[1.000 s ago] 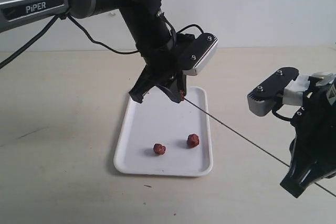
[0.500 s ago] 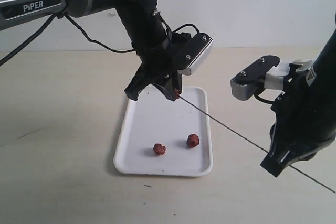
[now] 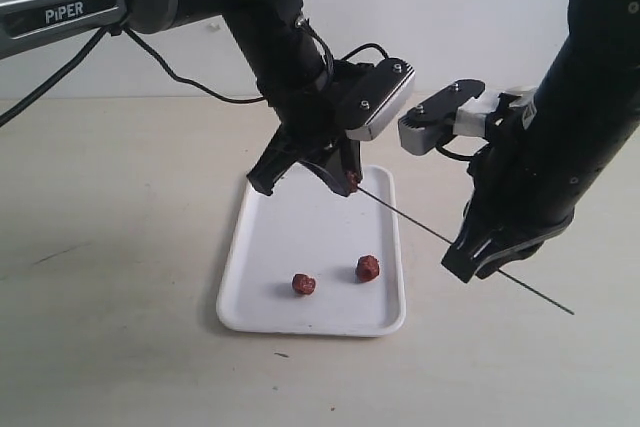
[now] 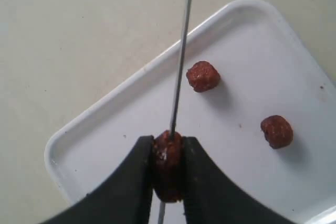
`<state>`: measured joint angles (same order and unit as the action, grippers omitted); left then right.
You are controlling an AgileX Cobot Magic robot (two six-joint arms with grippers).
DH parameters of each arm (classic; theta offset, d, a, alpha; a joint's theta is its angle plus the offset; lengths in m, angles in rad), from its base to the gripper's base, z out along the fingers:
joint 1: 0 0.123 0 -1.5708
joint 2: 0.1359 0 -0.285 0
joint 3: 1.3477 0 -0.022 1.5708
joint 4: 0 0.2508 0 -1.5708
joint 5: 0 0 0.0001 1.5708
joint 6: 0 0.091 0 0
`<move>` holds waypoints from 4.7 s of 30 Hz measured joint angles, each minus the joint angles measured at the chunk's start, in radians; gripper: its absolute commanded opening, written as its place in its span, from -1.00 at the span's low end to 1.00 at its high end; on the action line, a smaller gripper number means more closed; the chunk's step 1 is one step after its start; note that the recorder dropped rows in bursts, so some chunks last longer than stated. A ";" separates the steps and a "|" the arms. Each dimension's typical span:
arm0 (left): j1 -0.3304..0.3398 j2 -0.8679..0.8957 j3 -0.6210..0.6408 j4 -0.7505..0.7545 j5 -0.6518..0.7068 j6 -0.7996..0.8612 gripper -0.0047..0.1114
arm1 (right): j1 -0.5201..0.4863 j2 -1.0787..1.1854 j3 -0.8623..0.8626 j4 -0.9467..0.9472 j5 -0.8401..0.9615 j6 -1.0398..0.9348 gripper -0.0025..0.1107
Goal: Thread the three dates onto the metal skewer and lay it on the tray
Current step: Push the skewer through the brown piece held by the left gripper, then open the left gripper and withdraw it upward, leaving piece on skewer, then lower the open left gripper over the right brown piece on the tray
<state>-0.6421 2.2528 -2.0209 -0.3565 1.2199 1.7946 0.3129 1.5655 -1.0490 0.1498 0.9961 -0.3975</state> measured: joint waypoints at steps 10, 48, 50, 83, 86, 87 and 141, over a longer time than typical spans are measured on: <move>-0.004 0.000 0.000 -0.050 0.002 0.004 -0.59 | 0.000 0.009 -0.008 0.008 -0.046 -0.004 -0.96; 0.003 -0.028 0.000 -0.165 -0.020 -0.268 0.00 | 0.000 0.009 -0.010 -0.007 -0.095 0.107 -0.96; 0.003 -0.028 0.000 -0.171 -0.022 -0.281 0.00 | 0.000 0.009 -0.010 -0.037 -0.098 0.133 -0.96; 0.174 -0.250 0.004 0.219 -0.005 -1.120 -0.02 | -0.077 -0.196 0.052 -0.190 0.065 0.334 -0.96; 0.193 -0.250 0.013 0.219 -0.003 -1.305 -0.02 | -0.091 -0.267 0.120 -0.197 0.096 0.341 -0.96; 0.193 -0.250 0.018 0.213 -0.001 -1.345 -0.02 | -0.091 -0.287 0.137 -0.199 0.099 0.343 -0.96; -0.136 0.152 0.038 0.137 -0.060 -2.096 0.20 | -0.095 -0.602 0.299 -0.302 0.201 0.454 -0.96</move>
<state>-0.7779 2.4047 -1.9826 -0.2198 1.1599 -0.3011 0.2178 0.9633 -0.7500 -0.1524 1.1972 0.0563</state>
